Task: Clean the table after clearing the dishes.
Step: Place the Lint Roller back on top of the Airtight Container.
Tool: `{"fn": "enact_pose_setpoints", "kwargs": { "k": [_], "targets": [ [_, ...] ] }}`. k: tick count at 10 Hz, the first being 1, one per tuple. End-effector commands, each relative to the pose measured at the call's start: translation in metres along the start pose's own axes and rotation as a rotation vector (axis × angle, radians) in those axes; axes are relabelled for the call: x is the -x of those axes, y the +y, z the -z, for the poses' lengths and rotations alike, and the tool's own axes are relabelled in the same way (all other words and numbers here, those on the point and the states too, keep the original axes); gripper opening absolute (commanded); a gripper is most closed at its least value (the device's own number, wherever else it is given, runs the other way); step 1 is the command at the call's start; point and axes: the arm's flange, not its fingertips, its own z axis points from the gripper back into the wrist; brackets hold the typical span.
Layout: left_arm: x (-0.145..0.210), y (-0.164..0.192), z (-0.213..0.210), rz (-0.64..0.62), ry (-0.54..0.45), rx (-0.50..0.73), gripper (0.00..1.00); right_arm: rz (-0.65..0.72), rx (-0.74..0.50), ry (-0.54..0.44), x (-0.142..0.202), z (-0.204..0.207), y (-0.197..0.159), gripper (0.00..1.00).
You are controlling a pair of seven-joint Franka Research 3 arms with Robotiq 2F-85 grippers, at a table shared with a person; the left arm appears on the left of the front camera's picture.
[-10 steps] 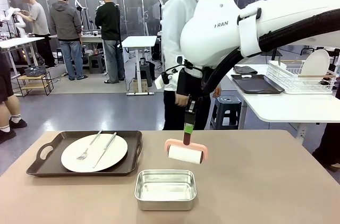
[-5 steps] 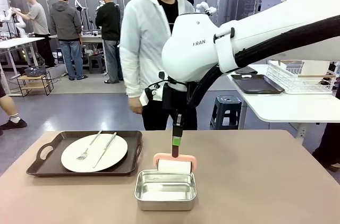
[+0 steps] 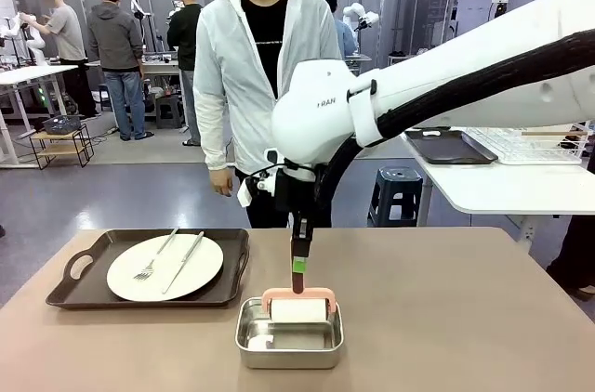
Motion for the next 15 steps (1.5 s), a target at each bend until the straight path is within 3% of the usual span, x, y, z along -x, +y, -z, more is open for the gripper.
{"fn": "enact_pose_setpoints", "kwargs": {
  "k": [1,5,12,13,14,15],
  "targets": [
    [-0.001,-0.002,-0.003,0.004,-0.004,0.003,1.0,-0.044,-0.01,-0.006,-0.007,0.003,-0.012,0.22],
    [-0.001,-0.002,-0.003,0.004,-0.004,0.003,1.0,-0.048,-0.014,-0.015,-0.005,0.027,-0.032,0.22],
    [-0.001,-0.002,-0.003,0.004,-0.004,0.003,1.0,-0.028,-0.08,-0.035,0.007,0.05,-0.034,0.22],
    [-0.001,-0.002,-0.003,0.004,-0.004,0.003,1.0,-0.025,-0.063,-0.044,0.008,0.045,-0.033,0.41],
    [-0.001,-0.002,-0.003,0.004,-0.004,0.003,1.0,-0.033,-0.055,-0.048,0.008,0.04,-0.031,0.5],
    [-0.001,-0.002,-0.003,0.004,-0.004,0.003,1.0,-0.039,-0.049,-0.044,0.007,0.037,-0.03,0.69]
  ]
}}
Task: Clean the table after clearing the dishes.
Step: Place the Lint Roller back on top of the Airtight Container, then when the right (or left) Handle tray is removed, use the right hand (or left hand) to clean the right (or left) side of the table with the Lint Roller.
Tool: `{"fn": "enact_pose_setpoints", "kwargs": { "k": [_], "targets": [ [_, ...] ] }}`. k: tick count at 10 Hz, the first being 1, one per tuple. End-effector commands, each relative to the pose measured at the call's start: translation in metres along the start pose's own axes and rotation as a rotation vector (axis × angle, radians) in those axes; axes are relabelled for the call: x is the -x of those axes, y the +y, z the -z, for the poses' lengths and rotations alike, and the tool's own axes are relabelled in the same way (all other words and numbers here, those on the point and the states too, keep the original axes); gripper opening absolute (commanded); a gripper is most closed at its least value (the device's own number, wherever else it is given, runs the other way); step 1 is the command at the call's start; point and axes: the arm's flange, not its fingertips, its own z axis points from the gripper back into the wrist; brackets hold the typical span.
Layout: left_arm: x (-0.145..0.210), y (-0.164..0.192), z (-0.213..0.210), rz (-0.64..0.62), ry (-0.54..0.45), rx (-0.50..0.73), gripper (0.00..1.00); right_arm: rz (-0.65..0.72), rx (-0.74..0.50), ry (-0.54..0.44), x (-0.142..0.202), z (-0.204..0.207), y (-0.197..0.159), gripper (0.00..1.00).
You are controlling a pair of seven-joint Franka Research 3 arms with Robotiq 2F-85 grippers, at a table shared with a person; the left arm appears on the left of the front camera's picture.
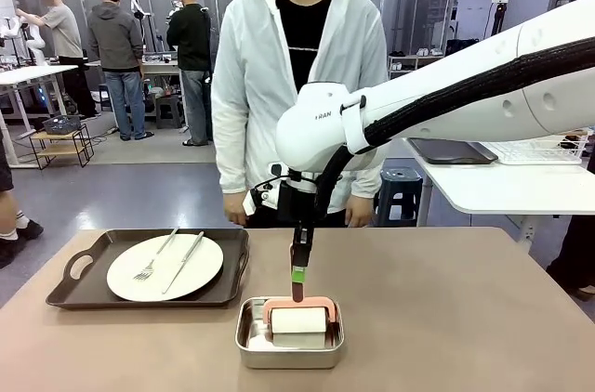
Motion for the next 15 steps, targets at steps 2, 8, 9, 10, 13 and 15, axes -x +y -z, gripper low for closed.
{"fn": "enact_pose_setpoints", "kwargs": {
  "k": [2,8,9,10,13,15],
  "targets": [
    [-0.001,-0.002,-0.003,0.004,-0.004,0.003,1.0,-0.033,0.025,-0.013,0.004,0.001,0.004,0.97],
    [-0.001,-0.002,-0.003,0.004,-0.004,0.003,1.0,-0.036,0.043,-0.013,0.003,-0.012,0.003,1.0],
    [-0.001,-0.002,-0.003,0.004,-0.004,0.003,1.0,-0.013,0.028,-0.006,-0.002,-0.008,-0.001,1.0],
    [-0.001,-0.002,-0.003,0.004,-0.004,0.003,1.0,-0.013,0.028,-0.006,-0.002,-0.008,-0.001,1.0],
    [-0.001,-0.002,-0.003,0.004,-0.004,0.003,1.0,-0.013,0.028,-0.006,-0.002,-0.008,-0.001,1.0],
    [-0.001,-0.002,-0.003,0.004,-0.004,0.003,1.0,-0.013,0.028,-0.006,-0.002,-0.008,-0.001,1.0]
  ]
}}
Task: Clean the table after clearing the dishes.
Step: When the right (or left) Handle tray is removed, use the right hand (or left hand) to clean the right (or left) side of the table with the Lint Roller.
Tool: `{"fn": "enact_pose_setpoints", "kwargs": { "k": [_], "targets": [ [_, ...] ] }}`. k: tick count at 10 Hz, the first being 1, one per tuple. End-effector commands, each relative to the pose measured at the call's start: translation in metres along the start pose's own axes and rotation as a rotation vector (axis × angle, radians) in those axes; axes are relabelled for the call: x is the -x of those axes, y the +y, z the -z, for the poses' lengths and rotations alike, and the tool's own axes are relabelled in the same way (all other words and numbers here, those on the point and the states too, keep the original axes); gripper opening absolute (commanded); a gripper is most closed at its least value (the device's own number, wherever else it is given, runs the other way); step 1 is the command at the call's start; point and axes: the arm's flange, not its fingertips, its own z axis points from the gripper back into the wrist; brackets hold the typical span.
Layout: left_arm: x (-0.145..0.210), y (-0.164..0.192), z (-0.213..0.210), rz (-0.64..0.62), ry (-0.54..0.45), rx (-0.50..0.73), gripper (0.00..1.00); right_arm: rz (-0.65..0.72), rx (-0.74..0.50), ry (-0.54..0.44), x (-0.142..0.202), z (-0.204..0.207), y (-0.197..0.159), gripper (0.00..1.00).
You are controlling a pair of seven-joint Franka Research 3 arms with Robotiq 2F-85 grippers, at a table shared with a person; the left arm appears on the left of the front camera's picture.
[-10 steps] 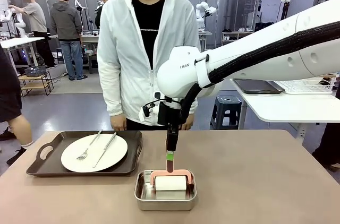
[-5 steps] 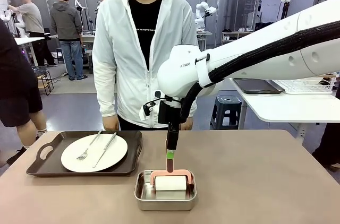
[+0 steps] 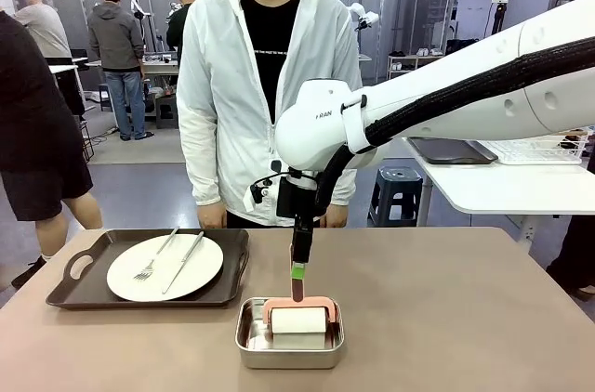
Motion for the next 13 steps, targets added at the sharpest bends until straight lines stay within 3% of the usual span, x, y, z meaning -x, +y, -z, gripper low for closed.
{"fn": "enact_pose_setpoints", "kwargs": {
  "k": [1,7,9,11,13],
  "targets": [
    [-0.001,-0.002,-0.003,0.004,-0.004,0.003,1.0,-0.002,0.002,-0.001,-0.001,-0.001,0.001,1.0],
    [-0.001,-0.002,-0.003,0.004,-0.004,0.003,1.0,0.0,0.0,0.0,0.0,0.0,0.0,1.0],
    [-0.001,-0.002,-0.003,0.004,-0.004,0.003,1.0,0.114,0.036,-0.061,0.014,-0.04,-0.008,1.0],
    [-0.001,-0.002,-0.003,0.004,-0.004,0.003,1.0,0.2,-0.01,-0.287,0.042,-0.08,-0.001,1.0],
    [-0.001,-0.002,-0.003,0.004,-0.004,0.003,1.0,0.4,-0.087,-0.441,0.096,-0.097,0.004,1.0]
  ]
}}
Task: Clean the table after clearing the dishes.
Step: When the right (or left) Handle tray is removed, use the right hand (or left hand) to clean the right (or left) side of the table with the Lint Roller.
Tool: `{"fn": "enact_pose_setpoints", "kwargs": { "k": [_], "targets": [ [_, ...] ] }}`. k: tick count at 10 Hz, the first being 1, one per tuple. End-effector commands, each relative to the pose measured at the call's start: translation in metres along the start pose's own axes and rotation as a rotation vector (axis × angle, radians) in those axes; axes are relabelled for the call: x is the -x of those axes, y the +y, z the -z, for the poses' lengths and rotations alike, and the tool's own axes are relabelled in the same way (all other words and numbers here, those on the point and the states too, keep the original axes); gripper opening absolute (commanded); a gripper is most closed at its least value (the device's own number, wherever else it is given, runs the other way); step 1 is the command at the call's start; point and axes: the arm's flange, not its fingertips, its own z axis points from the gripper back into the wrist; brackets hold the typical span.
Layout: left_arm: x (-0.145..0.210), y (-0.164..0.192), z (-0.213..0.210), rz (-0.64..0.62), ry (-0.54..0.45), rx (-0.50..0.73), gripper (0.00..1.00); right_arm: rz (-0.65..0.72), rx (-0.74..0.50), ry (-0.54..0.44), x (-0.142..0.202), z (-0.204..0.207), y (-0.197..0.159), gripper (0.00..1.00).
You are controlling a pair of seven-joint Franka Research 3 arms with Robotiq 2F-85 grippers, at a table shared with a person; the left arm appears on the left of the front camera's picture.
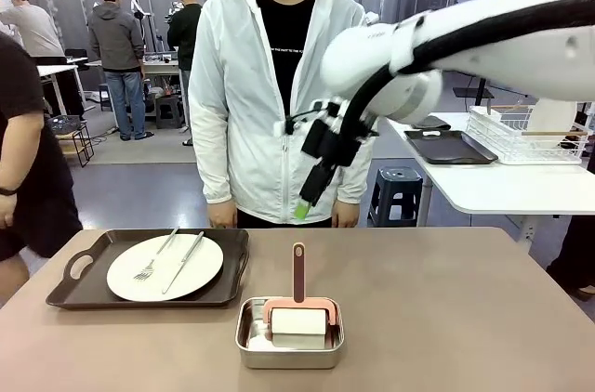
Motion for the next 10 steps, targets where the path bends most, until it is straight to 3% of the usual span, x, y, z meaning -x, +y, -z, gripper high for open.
{"fn": "enact_pose_setpoints", "kwargs": {
  "k": [1,3,5,7,10],
  "targets": [
    [-0.001,-0.002,-0.002,0.004,-0.004,0.003,1.0,0.171,-0.093,-0.174,0.07,-0.024,0.004,1.0],
    [-0.001,-0.002,-0.002,0.004,-0.004,0.003,1.0,0.266,-0.195,-0.393,0.141,-0.069,0.002,1.0],
    [-0.001,-0.002,-0.002,0.004,-0.004,0.003,1.0,0.367,-0.247,-0.505,0.206,-0.101,-0.006,1.0],
    [-0.001,-0.002,-0.002,0.004,-0.004,0.003,1.0,0.52,-0.296,-0.65,0.3,-0.139,-0.024,1.0],
    [-0.001,-0.002,-0.002,0.004,-0.004,0.003,1.0,0.745,-0.213,-0.846,0.427,-0.194,-0.017,1.0]
  ]
}}
